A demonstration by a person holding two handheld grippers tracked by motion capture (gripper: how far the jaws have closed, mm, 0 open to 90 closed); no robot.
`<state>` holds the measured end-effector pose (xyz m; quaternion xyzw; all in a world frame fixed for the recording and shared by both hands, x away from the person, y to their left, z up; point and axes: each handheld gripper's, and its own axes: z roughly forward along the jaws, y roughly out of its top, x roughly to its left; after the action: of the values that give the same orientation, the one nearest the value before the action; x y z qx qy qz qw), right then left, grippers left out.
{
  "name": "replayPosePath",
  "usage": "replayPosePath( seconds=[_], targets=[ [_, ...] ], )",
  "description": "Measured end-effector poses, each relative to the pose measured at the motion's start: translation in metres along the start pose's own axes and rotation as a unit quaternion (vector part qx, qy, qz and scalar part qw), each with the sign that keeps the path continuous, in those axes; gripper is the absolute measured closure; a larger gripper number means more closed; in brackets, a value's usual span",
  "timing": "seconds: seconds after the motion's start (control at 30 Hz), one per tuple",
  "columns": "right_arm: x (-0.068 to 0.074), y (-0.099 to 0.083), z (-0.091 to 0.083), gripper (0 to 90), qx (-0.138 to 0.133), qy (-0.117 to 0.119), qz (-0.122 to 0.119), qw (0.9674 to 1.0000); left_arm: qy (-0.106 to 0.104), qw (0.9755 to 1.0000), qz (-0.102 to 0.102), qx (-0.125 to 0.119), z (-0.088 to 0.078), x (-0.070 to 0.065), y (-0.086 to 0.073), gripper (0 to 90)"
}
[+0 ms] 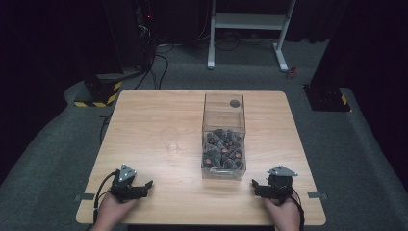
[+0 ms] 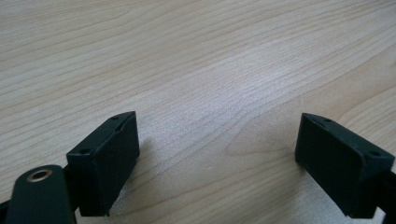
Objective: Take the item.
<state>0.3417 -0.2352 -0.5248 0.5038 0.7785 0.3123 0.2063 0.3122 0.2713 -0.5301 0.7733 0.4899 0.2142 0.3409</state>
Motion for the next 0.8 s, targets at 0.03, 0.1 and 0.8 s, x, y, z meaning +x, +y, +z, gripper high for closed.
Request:
replayPosePath(
  seconds=[0.03,0.1,0.8],
  targets=[
    [-0.0001,0.0000,0.0002,8.1,-0.002,0.000,-0.001,1.0000,0.000,1.0000,0.000,0.000,0.0000,0.0000,0.0000,14.1],
    [0.0000,-0.0001,0.0001,8.1,-0.001,0.000,0.000,1.0000,0.000,1.0000,0.000,0.000,0.0000,0.0000,0.0000,14.1],
    [0.0000,-0.0001,-0.0001,8.3,0.000,0.000,0.000,1.0000,-0.008,0.9999,0.001,0.010,-0.0025,0.0038,0.0010,14.7]
  ],
)
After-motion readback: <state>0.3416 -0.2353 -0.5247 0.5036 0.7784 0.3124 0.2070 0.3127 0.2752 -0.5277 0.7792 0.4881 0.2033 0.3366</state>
